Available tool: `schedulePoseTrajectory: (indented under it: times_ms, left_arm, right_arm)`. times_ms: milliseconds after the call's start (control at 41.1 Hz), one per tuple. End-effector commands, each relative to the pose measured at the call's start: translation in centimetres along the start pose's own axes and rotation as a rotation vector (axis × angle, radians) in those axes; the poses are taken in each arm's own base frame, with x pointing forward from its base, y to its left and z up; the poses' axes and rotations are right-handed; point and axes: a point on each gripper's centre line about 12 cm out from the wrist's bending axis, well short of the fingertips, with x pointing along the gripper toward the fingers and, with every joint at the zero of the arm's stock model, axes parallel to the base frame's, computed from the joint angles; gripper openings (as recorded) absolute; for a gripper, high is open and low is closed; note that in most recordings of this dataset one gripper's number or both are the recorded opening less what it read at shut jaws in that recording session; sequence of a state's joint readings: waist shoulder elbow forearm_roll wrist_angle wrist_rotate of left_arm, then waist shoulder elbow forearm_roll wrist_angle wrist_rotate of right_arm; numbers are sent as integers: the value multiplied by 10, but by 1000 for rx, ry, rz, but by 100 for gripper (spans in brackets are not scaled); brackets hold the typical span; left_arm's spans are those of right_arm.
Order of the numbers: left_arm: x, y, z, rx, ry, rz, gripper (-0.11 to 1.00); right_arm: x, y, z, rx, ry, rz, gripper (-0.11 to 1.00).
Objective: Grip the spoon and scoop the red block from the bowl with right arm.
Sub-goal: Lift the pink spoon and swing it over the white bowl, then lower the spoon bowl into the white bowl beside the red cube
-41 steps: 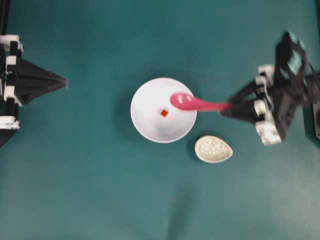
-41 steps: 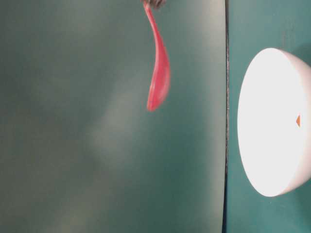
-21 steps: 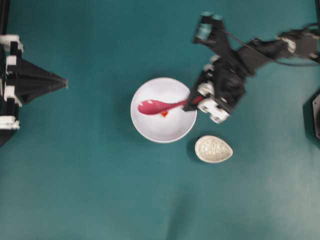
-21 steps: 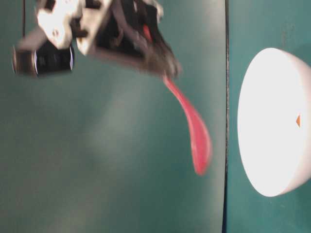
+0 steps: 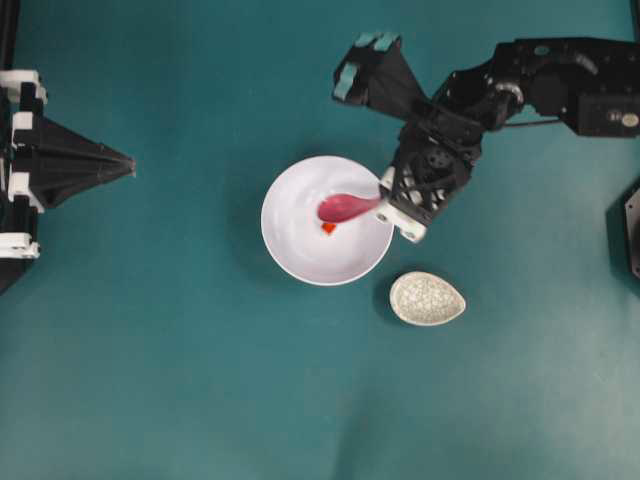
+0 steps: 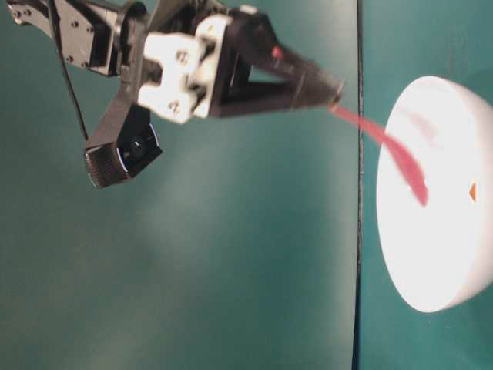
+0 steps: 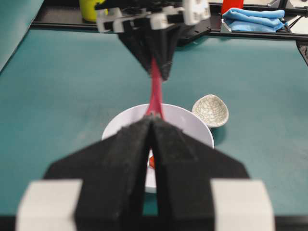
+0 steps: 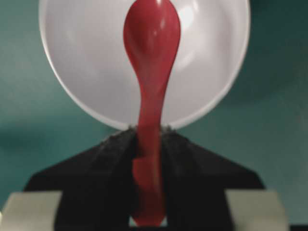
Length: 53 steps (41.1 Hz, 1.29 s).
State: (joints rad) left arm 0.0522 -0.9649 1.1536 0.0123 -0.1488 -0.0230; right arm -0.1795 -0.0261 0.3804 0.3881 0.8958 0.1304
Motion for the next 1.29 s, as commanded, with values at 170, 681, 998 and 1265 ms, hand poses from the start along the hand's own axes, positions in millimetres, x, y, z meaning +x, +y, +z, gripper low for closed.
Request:
schedulePoseTrajectory:
  times_ms: [170, 681, 998, 1265]
  left_arm:
    - [2, 0, 9, 3, -21, 2, 0]
    - [2, 0, 9, 1, -21, 3, 0]
    - [3, 0, 8, 5, -20, 2, 0]
    - [3, 0, 9, 5, -21, 2, 0]
  right_arm:
    - [-3, 18, -6, -65, 3, -2, 21]
    - [23, 3, -6, -105, 39, -81, 21]
    - [39, -1, 5, -109, -20, -87, 21]
    - [40, 1, 13, -111, -83, -74, 21]
